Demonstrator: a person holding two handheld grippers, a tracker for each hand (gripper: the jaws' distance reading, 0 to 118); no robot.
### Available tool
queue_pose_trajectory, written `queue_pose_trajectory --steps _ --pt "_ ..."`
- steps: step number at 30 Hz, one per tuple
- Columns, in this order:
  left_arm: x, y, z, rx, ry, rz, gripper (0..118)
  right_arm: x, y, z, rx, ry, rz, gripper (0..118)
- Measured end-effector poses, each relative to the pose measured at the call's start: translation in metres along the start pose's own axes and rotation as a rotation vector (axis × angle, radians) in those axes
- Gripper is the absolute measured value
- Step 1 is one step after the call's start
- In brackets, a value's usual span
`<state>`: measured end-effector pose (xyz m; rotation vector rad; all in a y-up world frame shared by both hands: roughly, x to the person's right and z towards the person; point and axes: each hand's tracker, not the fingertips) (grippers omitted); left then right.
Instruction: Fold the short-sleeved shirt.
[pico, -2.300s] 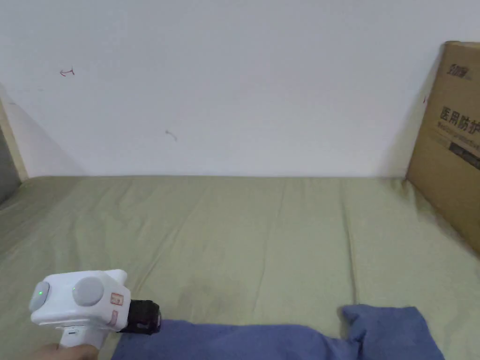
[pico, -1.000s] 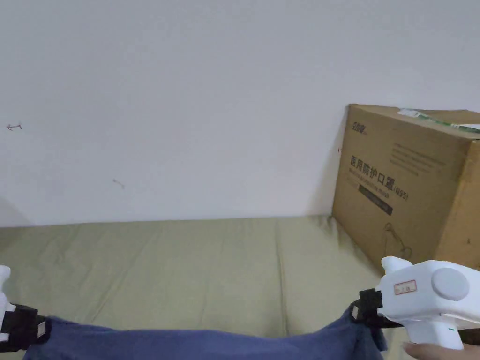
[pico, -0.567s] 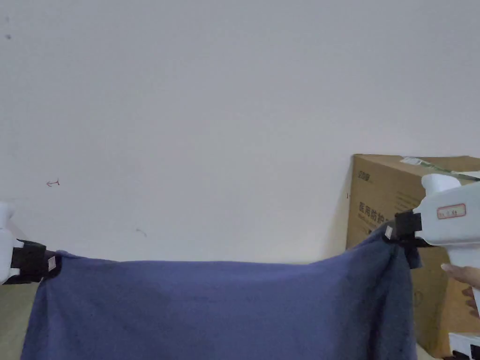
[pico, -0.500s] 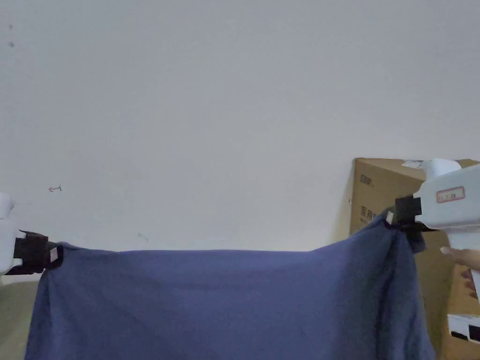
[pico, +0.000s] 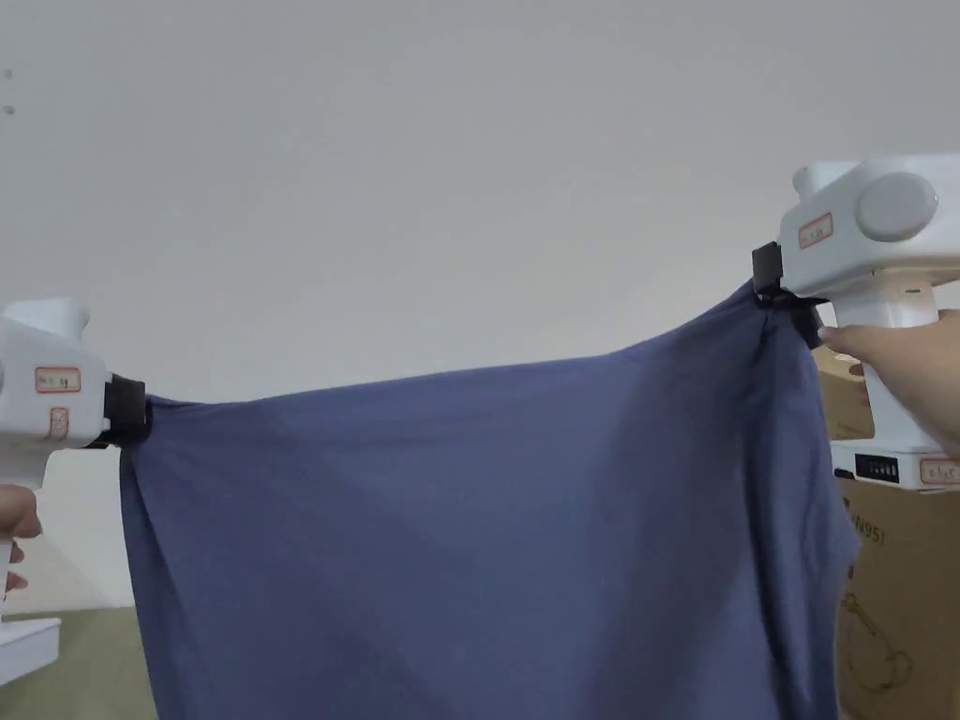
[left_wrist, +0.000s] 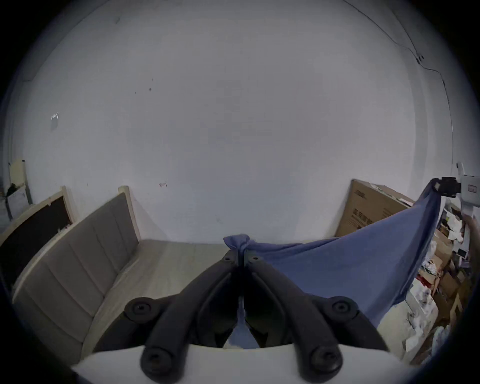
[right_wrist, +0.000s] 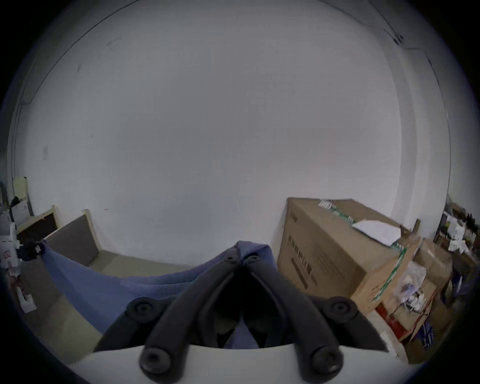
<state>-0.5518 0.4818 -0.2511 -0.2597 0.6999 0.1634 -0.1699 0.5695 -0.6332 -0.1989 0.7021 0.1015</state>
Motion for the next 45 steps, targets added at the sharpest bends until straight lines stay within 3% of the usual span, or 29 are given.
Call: queue_pose_trajectory --steps 5,11,16,20,24,28,32,35,39,45 --pt "0.005 0.016 -0.029 0.127 0.034 0.026 1 -0.006 0.003 -0.023 0.111 -0.066 0.022 0" --pt "0.005 -0.021 -0.056 0.084 0.018 0.055 1 -0.006 -0.055 -0.054 0.05 -0.052 -0.017 0" --pt "-0.005 -0.135 -0.068 -0.16 0.004 0.079 1 0.0 -0.203 -0.07 -0.236 0.001 -0.073 0" --pt "-0.01 -0.259 -0.05 -0.417 -0.03 0.072 1 0.012 -0.355 -0.051 -0.538 0.087 -0.047 0" --pt "-0.019 -0.37 -0.001 -0.624 -0.045 0.06 1 0.023 -0.482 0.012 -0.831 0.104 -0.042 0" --pt "-0.034 -0.436 0.056 -0.78 -0.053 0.055 1 0.039 -0.548 0.086 -1.004 0.157 -0.014 0" --pt "-0.041 -0.462 0.113 -0.897 -0.081 0.042 1 0.052 -0.56 0.149 -1.079 0.235 0.009 0" --pt "-0.043 -0.473 0.142 -0.941 -0.089 0.057 1 0.059 -0.558 0.171 -1.107 0.234 0.04 0" --pt "-0.039 -0.48 0.161 -0.979 -0.098 0.033 1 0.06 -0.566 0.189 -1.156 0.245 0.027 0" --pt "-0.034 -0.487 0.158 -1.038 -0.104 0.016 1 0.051 -0.574 0.194 -1.156 0.241 0.087 0"
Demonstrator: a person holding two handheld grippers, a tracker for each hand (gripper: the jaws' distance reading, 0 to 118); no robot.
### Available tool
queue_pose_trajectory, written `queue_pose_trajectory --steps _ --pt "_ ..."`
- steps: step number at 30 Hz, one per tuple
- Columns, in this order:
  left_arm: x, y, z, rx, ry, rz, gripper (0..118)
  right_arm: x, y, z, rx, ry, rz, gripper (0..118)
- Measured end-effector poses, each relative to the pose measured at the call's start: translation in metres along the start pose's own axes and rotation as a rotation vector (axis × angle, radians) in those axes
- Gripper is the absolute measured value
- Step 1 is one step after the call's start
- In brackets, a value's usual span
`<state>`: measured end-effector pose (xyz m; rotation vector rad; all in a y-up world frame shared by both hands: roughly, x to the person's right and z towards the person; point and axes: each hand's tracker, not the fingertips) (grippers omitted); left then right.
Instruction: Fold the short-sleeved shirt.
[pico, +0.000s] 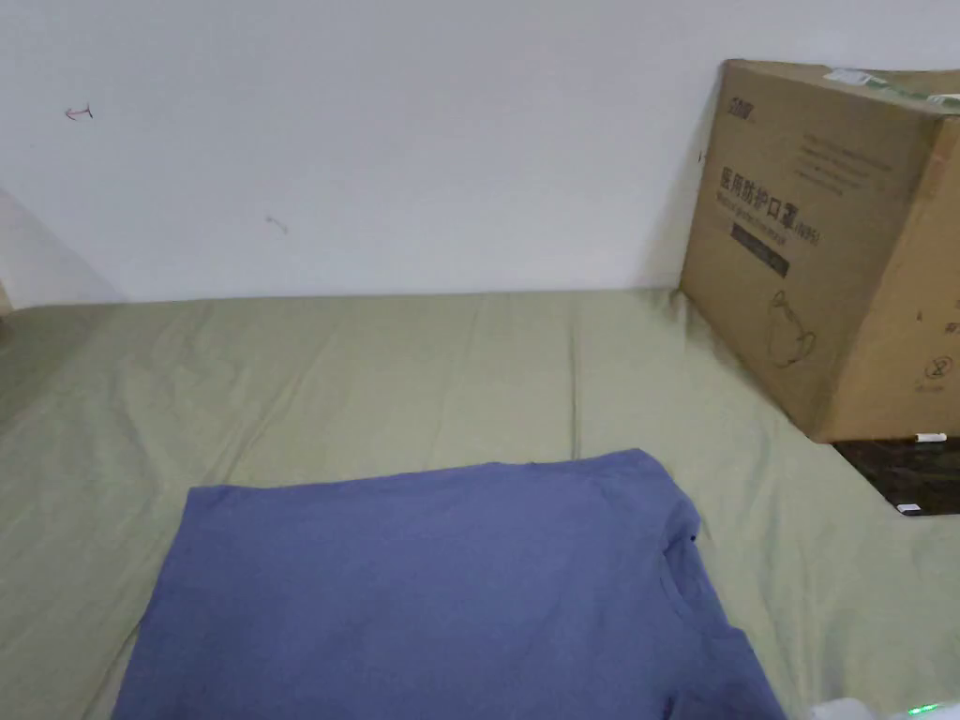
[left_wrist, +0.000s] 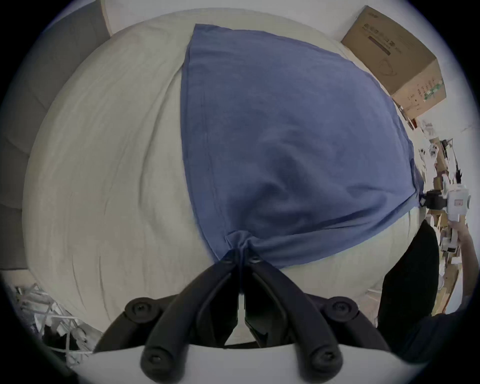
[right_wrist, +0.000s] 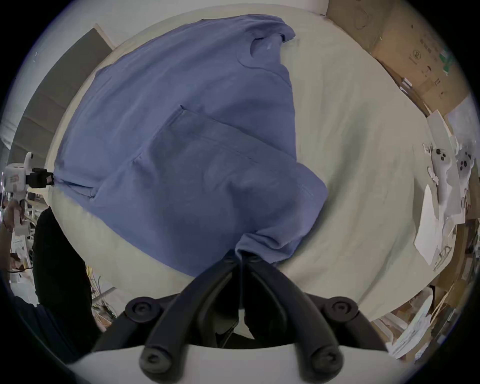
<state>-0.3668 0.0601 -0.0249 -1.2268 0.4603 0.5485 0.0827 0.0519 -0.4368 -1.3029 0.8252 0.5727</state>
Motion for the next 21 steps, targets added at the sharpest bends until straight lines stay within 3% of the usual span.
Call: queue_pose_trajectory --steps 8,11,12,13,14,15,16,17,19,20,21 --pt "0.002 -0.001 -0.016 0.007 0.016 0.027 6 -0.002 0.007 -0.017 -0.027 -0.022 -0.021 2" --pt "-0.005 -0.013 -0.012 0.083 -0.039 0.118 9 0.002 0.003 -0.016 -0.01 -0.002 -0.051 4" --pt "-0.009 -0.016 -0.011 0.104 -0.064 0.158 16 0.005 0.002 -0.016 -0.006 0.02 -0.092 7" --pt "-0.012 -0.017 -0.007 0.107 -0.081 0.196 31 0.009 0.003 -0.014 -0.014 0.037 -0.135 12" --pt "-0.018 -0.016 -0.002 0.1 -0.117 0.25 60 0.011 0.005 -0.009 -0.024 0.038 -0.171 27" --pt "-0.022 -0.015 0.006 0.098 -0.159 0.3 99 0.013 0.006 -0.004 -0.027 0.041 -0.186 67" --pt "-0.024 -0.015 0.016 0.116 -0.224 0.36 106 0.012 0.006 0.005 -0.019 0.046 -0.187 101" --pt "-0.023 -0.017 0.027 0.132 -0.244 0.392 103 0.01 0.004 0.015 -0.004 0.047 -0.19 118" --pt "-0.016 -0.021 0.06 0.244 -0.218 0.353 104 -0.006 0.0 0.044 0.038 0.03 -0.199 114" --pt "-0.009 -0.022 0.079 0.292 -0.195 0.32 104 -0.01 -0.005 0.065 0.122 -0.005 -0.194 114" --pt "-0.003 -0.024 0.094 0.334 -0.162 0.282 104 -0.014 -0.009 0.077 0.186 0.02 -0.229 114"
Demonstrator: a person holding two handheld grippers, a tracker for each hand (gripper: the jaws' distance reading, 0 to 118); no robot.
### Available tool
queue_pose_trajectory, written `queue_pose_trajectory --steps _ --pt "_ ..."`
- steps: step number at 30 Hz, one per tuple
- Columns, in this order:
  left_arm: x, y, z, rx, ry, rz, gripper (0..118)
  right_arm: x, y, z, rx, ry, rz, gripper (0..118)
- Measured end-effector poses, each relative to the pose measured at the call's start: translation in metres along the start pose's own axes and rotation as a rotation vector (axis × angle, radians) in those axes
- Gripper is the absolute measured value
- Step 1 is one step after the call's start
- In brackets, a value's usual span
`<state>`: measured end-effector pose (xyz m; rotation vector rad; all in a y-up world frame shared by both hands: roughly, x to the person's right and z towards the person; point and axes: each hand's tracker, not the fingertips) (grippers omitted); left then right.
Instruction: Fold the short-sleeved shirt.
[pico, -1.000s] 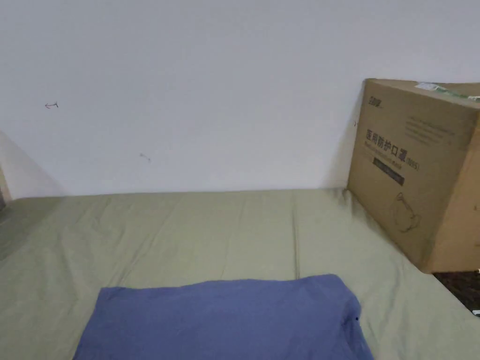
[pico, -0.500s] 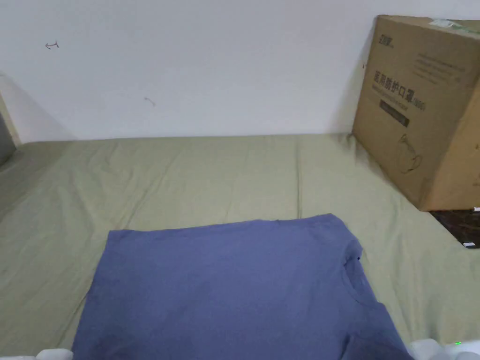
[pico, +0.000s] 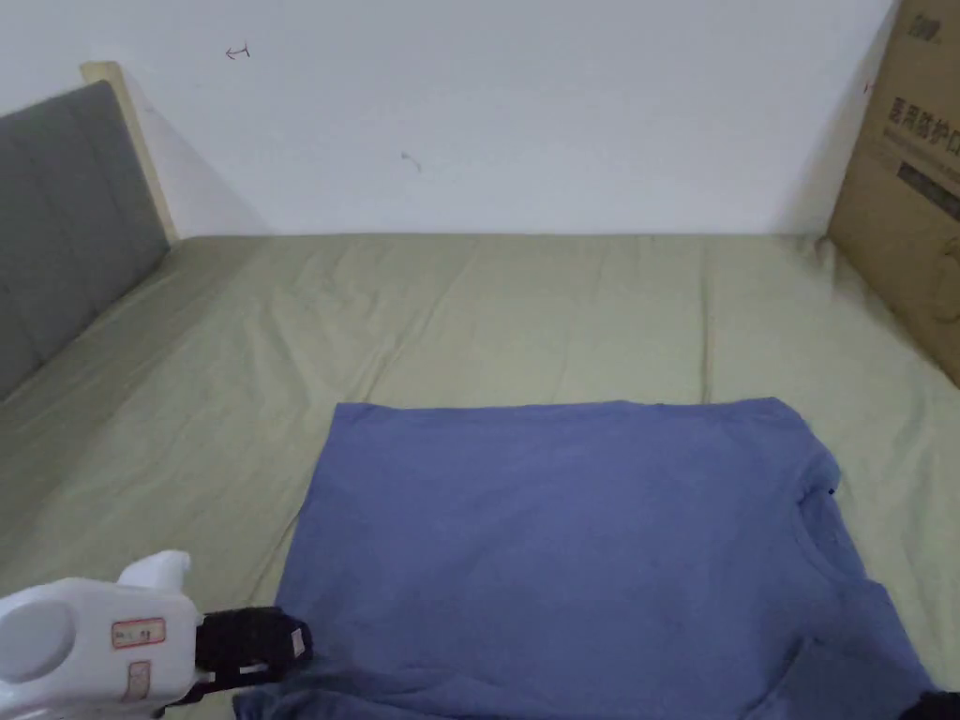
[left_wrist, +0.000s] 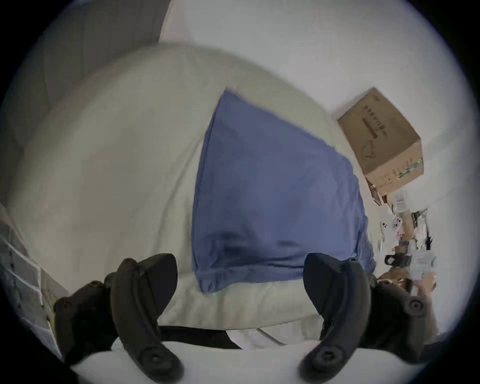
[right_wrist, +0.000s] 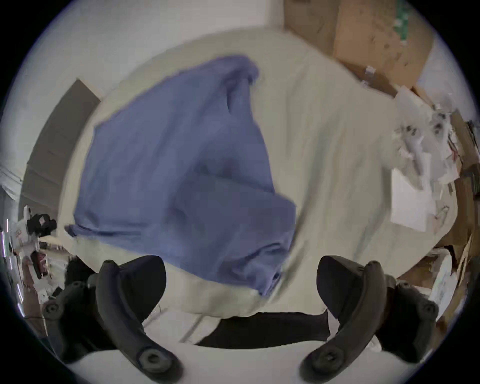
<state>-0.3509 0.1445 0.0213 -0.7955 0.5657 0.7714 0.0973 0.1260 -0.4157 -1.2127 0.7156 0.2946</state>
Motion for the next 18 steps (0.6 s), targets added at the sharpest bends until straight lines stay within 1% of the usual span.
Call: queue_pose_trajectory --steps 2,3,5,7,8,9,10,11,12,13,14,16,17,18 --pt "0.02 -0.001 0.033 0.139 0.022 -0.098 104 -0.011 0.003 0.035 0.11 0.043 -0.017 114" --pt "0.029 -0.003 0.045 0.195 0.036 -0.121 104 -0.016 0.002 0.049 0.165 0.062 -0.035 114" --pt "0.048 -0.01 0.067 0.291 0.057 -0.154 105 -0.024 -0.002 0.073 0.267 0.102 -0.1 115" --pt "0.062 -0.015 0.075 0.325 0.076 -0.171 104 -0.021 -0.002 0.072 0.328 0.155 -0.143 113" --pt "0.065 -0.017 0.075 0.314 0.084 -0.169 101 -0.023 -0.004 0.075 0.356 0.191 -0.165 107" --pt "0.067 -0.018 0.074 0.303 0.092 -0.172 85 -0.023 -0.006 0.077 0.372 0.24 -0.174 81" --pt "0.069 -0.02 0.072 0.275 0.095 -0.18 54 -0.023 -0.007 0.075 0.387 0.295 -0.166 43" --pt "0.069 -0.021 0.07 0.233 0.089 -0.184 14 -0.023 -0.009 0.076 0.408 0.336 -0.166 0" --pt "0.068 -0.021 0.066 0.194 0.073 -0.192 0 -0.022 -0.011 0.077 0.424 0.354 -0.172 0" --pt "0.058 -0.02 0.058 0.157 0.071 -0.197 0 -0.023 -0.017 0.079 0.458 0.371 -0.187 0" --pt "0.056 -0.024 0.055 0.173 0.09 -0.189 0 -0.022 -0.017 0.091 0.533 0.366 -0.217 0" --pt "0.049 -0.028 0.048 0.156 0.114 -0.174 0 -0.015 -0.015 0.093 0.544 0.45 -0.243 0" --pt "0.041 -0.028 0.043 0.136 0.119 -0.145 0 -0.011 -0.014 0.091 0.534 0.474 -0.274 0" --pt "0.037 -0.029 0.038 0.121 0.127 -0.12 0 -0.012 -0.021 0.085 0.514 0.488 -0.289 0"
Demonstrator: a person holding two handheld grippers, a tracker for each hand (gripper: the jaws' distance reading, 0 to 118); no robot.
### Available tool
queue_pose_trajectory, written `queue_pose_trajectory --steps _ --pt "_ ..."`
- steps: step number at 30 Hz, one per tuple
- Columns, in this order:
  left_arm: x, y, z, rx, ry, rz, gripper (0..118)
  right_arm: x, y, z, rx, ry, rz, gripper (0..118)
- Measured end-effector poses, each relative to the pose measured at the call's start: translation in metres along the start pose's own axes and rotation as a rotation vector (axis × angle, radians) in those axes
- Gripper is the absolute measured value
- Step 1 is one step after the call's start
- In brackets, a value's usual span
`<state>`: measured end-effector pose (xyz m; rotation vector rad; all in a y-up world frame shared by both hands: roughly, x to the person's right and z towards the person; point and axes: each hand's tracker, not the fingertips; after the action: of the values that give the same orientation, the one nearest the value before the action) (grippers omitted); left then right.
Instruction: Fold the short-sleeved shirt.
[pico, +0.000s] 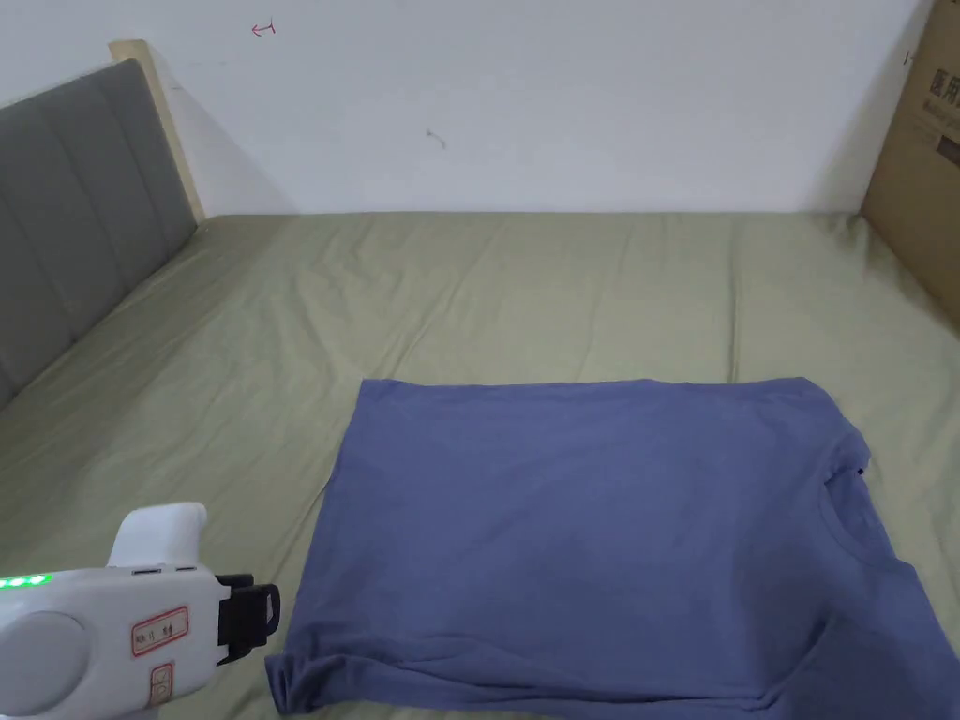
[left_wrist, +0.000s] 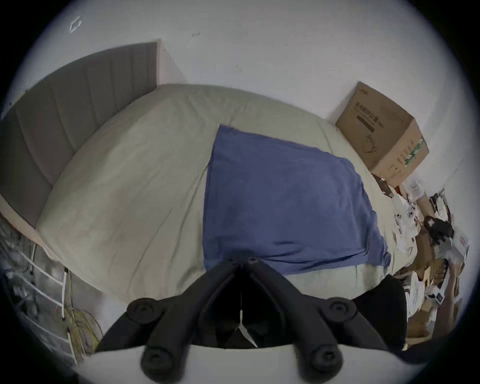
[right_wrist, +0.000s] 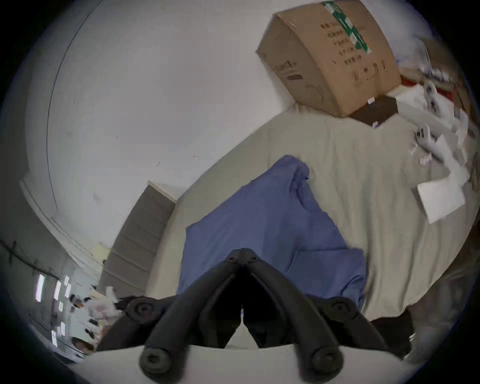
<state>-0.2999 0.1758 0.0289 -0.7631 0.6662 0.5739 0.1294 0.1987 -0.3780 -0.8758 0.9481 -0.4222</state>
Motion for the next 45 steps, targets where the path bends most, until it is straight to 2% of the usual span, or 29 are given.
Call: queue_pose_trajectory --steps 1,2,3,4,5,7,8,9,10,11,12,14,16,17,18,19,20,24,26,28,31,33,34,35,36,37,41,43,45 --pt "-0.004 -0.001 -0.01 -0.024 0.009 0.019 14 0.005 -0.002 -0.003 -0.019 0.0 -0.032 0" --pt "-0.009 -0.002 -0.022 -0.066 0.008 0.029 52 0.01 -0.005 -0.006 -0.047 0.008 -0.06 0" --pt "-0.016 -0.004 -0.035 -0.092 0.015 0.04 101 0.014 -0.01 -0.009 -0.062 -0.002 -0.081 0" --pt "-0.019 -0.006 -0.047 -0.119 0.037 0.06 107 0.02 -0.015 -0.014 -0.08 0.003 -0.1 0" --pt "-0.023 -0.01 -0.062 -0.159 0.044 0.078 102 0.024 -0.021 -0.019 -0.105 0.017 -0.12 0" --pt "-0.028 -0.017 -0.082 -0.179 0.026 0.068 101 0.029 -0.031 -0.025 -0.14 0.031 -0.172 0" --pt "-0.027 -0.019 -0.092 -0.201 0.029 0.061 94 0.028 -0.035 -0.027 -0.151 0.024 -0.182 0" --pt "-0.026 -0.02 -0.1 -0.23 0.04 0.05 57 0.028 -0.038 -0.028 -0.151 0.022 -0.179 0" --pt "-0.024 -0.022 -0.106 -0.252 0.054 0.019 12 0.028 -0.04 -0.029 -0.152 0.012 -0.175 0" --pt "-0.024 -0.026 -0.11 -0.267 0.05 -0.007 1 0.028 -0.041 -0.029 -0.156 -0.009 -0.164 0" --pt "-0.022 -0.026 -0.11 -0.27 0.042 -0.025 3 0.044 -0.034 -0.033 -0.171 -0.032 -0.15 0" --pt "-0.019 -0.029 -0.105 -0.244 0.017 -0.018 3 0.049 -0.029 -0.033 -0.187 -0.095 -0.092 0" --pt "-0.017 -0.026 -0.089 -0.132 -0.019 -0.011 3 0.054 -0.025 -0.034 -0.211 -0.163 -0.043 0" --pt "-0.014 -0.023 -0.082 -0.095 -0.031 -0.012 3 0.058 -0.022 -0.035 -0.221 -0.204 -0.015 15" --pt "-0.013 -0.021 -0.077 -0.075 -0.017 -0.003 3 0.06 -0.021 -0.036 -0.229 -0.23 0.004 63" --pt "-0.011 -0.026 -0.062 -0.08 -0.019 0.008 3 0.063 -0.02 -0.042 -0.258 -0.276 0.033 99" --pt "-0.01 -0.025 -0.058 -0.082 -0.037 0.026 3 0.068 -0.021 -0.049 -0.305 -0.324 0.066 114" --pt "-0.007 -0.025 -0.046 -0.09 -0.051 0.036 3 0.086 -0.025 -0.079 -0.448 -0.429 0.221 113" --pt "-0.004 -0.024 -0.044 -0.088 -0.04 0.017 3 0.096 -0.032 -0.098 -0.542 -0.514 0.319 105" --pt "-0.004 -0.024 -0.044 -0.091 -0.029 0.018 3 0.102 -0.038 -0.109 -0.613 -0.541 0.344 82" --pt "-0.006 -0.025 -0.045 -0.106 -0.018 0.039 3 0.112 -0.042 -0.109 -0.679 -0.519 0.314 47" --pt "-0.001 -0.026 -0.045 -0.115 -0.011 0.026 3 0.108 -0.042 -0.097 -0.629 -0.508 0.324 1" --pt "-0.001 -0.028 -0.046 -0.118 -0.005 0.008 3 0.108 -0.039 -0.091 -0.604 -0.486 0.314 1" --pt "-0.002 -0.03 -0.044 -0.109 -0.005 -0.01 3 0.106 -0.038 -0.084 -0.55 -0.522 0.349 1" --pt "-0.001 -0.031 -0.043 -0.083 -0.024 -0.015 3 0.103 -0.038 -0.076 -0.522 -0.487 0.347 1" --pt "-0.002 -0.03 -0.042 -0.081 -0.024 -0.005 3 0.105 -0.039 -0.07 -0.537 -0.459 0.324 1" --pt "-0.005 -0.026 -0.036 -0.068 -0.039 0.026 3 0.1 -0.036 -0.046 -0.479 -0.45 0.29 1" --pt "-0.007 -0.022 -0.032 -0.059 -0.039 0.019 3 0.096 -0.036 -0.039 -0.47 -0.45 0.289 1" --pt "-0.003 -0.014 -0.03 -0.053 -0.039 0.011 3 0.082 -0.03 -0.035 -0.443 -0.406 0.29 1"
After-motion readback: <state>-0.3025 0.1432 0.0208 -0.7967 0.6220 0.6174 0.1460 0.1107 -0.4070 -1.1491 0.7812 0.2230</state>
